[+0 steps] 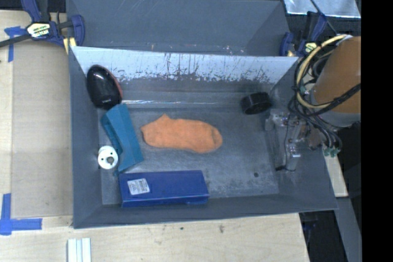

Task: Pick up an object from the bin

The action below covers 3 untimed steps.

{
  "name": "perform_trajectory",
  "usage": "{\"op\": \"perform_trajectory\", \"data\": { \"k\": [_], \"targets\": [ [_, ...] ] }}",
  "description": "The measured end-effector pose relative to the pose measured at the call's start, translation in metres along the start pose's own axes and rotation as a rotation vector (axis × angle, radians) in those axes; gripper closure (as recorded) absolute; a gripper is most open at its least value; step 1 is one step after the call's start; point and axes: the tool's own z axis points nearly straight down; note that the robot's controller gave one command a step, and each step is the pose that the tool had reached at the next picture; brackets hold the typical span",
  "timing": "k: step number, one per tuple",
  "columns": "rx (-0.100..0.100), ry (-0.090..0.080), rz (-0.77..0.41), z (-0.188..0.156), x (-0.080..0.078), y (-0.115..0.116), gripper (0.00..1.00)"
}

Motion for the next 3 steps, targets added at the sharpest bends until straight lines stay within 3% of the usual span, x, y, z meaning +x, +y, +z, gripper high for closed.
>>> {"op": "perform_trajectory", "data": {
  "k": [1, 2, 3],
  "targets": [
    [0.002, -0.008, -0.003, -0.005, -0.002, 0.0, 0.0],
    [0.002, -0.011, 0.035, 0.029, 0.005, 0.052, 0.0],
    [-0.003, 0.0, 0.047, 0.029, -0.005, 0.08, 0.0]
  ]
}}
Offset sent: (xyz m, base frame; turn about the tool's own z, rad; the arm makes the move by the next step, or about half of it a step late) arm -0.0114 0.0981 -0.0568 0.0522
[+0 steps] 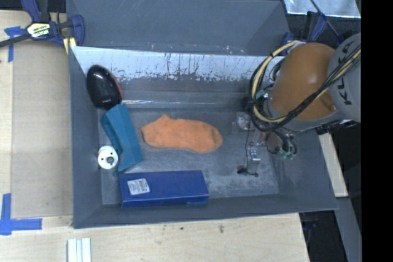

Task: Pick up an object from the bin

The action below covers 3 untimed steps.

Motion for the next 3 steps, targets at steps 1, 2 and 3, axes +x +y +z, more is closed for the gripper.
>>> {"op": "perform_trajectory", "data": {
  "k": [1, 2, 3],
  "targets": [
    [0.003, -0.017, 0.064, 0.015, -0.005, 0.015, 0.0],
    [0.003, -0.009, 0.06, 0.05, -0.026, 0.042, 0.0],
    [0.002, -0.012, 0.037, 0.053, -0.044, 0.072, 1.0]
  ]
}}
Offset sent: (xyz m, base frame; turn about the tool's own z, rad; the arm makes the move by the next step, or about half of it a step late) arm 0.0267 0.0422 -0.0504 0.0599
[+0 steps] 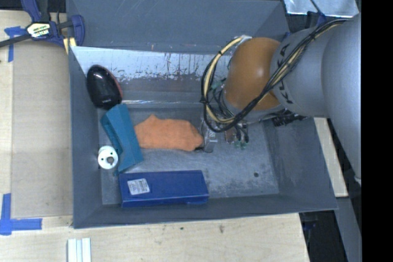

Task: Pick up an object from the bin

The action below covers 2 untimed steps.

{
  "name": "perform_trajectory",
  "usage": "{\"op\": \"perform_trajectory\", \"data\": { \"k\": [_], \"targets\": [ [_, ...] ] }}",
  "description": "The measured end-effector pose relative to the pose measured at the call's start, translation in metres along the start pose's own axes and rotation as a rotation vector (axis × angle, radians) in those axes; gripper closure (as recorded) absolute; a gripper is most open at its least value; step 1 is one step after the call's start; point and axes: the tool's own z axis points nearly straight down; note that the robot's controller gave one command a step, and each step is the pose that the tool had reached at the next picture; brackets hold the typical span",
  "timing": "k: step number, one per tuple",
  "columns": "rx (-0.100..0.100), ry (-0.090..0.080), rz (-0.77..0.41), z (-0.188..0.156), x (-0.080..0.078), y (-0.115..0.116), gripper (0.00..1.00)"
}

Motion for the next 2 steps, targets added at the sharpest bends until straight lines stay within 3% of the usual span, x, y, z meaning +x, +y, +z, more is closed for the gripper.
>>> {"op": "perform_trajectory", "data": {
  "k": [1, 2],
  "targets": [
    [0.0, 0.0, 0.0, 0.0, 0.0, 0.0, 1.0],
    [0.0, -0.003, -0.034, -0.168, 0.004, 0.0, 1.0]
  ]
}}
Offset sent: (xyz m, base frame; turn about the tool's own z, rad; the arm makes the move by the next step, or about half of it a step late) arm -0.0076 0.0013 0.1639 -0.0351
